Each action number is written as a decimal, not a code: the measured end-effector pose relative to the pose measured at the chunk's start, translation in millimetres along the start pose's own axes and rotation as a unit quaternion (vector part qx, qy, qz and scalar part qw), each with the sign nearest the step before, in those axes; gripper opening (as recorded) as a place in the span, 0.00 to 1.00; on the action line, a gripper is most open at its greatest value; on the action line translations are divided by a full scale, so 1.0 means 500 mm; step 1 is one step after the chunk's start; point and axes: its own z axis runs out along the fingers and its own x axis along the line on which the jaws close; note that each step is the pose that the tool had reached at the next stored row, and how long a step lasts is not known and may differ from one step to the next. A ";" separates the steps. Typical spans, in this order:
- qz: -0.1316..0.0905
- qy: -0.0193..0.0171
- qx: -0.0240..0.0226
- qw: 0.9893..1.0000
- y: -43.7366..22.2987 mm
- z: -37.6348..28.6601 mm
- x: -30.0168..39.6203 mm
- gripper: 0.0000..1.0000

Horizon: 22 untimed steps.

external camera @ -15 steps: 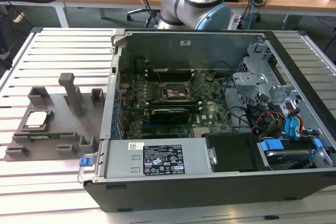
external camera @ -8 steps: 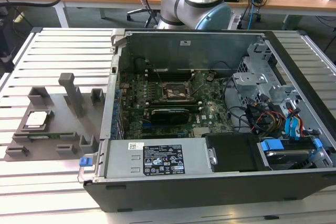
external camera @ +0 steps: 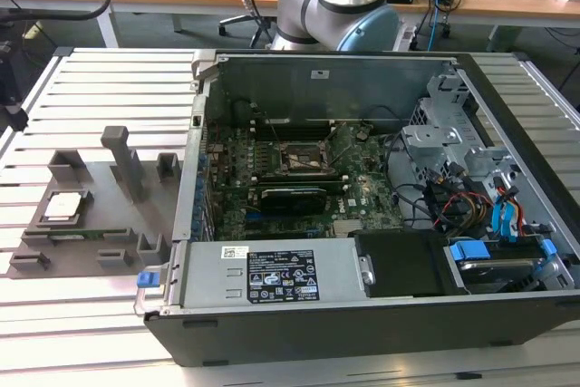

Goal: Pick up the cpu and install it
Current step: 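Pick up the cpu and move it towards the insertion slot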

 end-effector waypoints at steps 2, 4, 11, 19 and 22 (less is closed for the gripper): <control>0.000 0.000 0.000 1.000 0.000 0.006 0.000 0.60; 0.000 0.000 0.000 1.000 0.000 0.011 0.000 0.60; 0.000 0.000 0.000 1.000 0.000 0.024 0.001 0.60; 0.000 0.000 0.000 1.000 0.000 0.038 0.001 0.60; 0.000 0.000 0.000 1.000 0.000 0.042 0.001 0.60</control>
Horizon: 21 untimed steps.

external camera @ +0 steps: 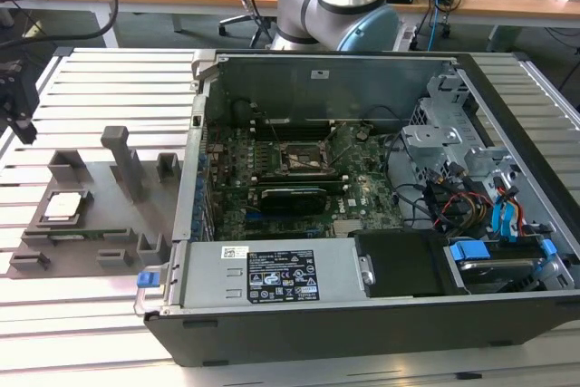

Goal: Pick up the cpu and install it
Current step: 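Pick up the cpu and move it towards the insertion slot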

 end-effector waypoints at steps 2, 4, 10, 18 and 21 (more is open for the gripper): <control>0.000 0.000 0.000 1.000 0.000 0.002 0.000 0.60; 0.000 0.000 0.000 1.000 0.000 0.006 0.000 0.60; 0.000 0.000 0.000 1.000 0.000 0.018 0.000 0.60; 0.000 0.000 0.000 1.000 0.000 0.033 0.001 0.60; 0.000 0.000 0.000 1.000 0.000 0.038 0.001 0.60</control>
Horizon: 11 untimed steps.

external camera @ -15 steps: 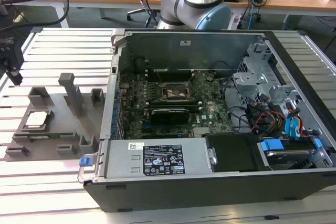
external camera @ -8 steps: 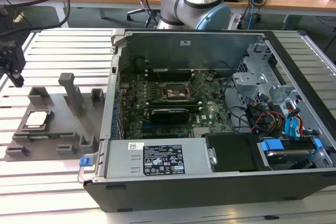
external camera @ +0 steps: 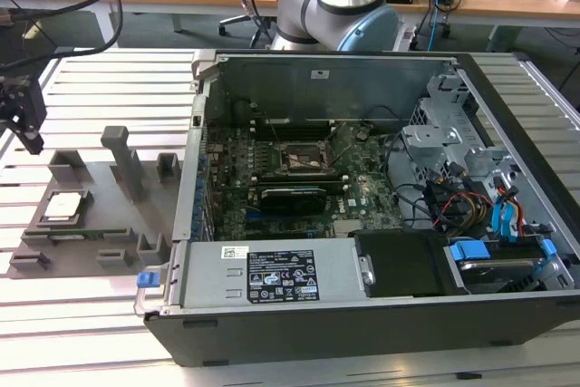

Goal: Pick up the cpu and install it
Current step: 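Pick up the cpu and move it towards the insertion slot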

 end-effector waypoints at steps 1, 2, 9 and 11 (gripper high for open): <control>0.000 0.000 0.000 1.000 0.000 0.002 0.000 0.60; 0.000 0.000 0.000 1.000 0.000 0.004 0.000 0.60; 0.000 0.000 0.000 1.000 0.000 0.015 0.000 0.60; 0.000 0.000 0.000 1.000 0.000 0.018 0.000 0.60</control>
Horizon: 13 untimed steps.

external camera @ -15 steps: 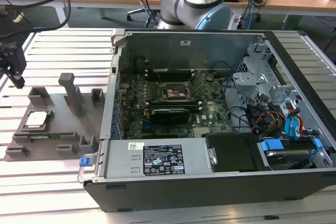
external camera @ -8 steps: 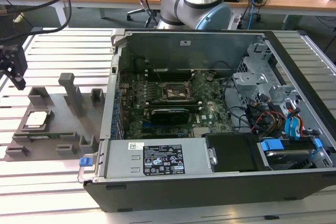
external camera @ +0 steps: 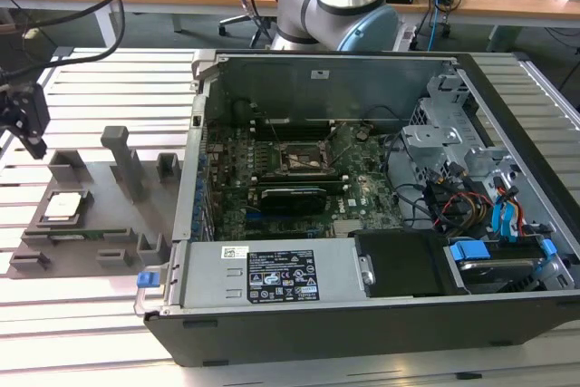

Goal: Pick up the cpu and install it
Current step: 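Pick up the cpu and move it towards the insertion slot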

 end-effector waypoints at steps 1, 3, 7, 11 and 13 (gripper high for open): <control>0.000 0.000 0.000 1.000 0.000 0.001 0.000 0.60; 0.000 0.000 0.000 1.000 0.000 0.005 0.000 0.60; 0.000 0.000 0.000 1.000 0.000 0.014 0.000 0.60; 0.000 0.000 0.000 1.000 0.000 0.026 0.001 0.60; 0.000 0.000 0.000 1.000 0.000 0.029 0.001 0.60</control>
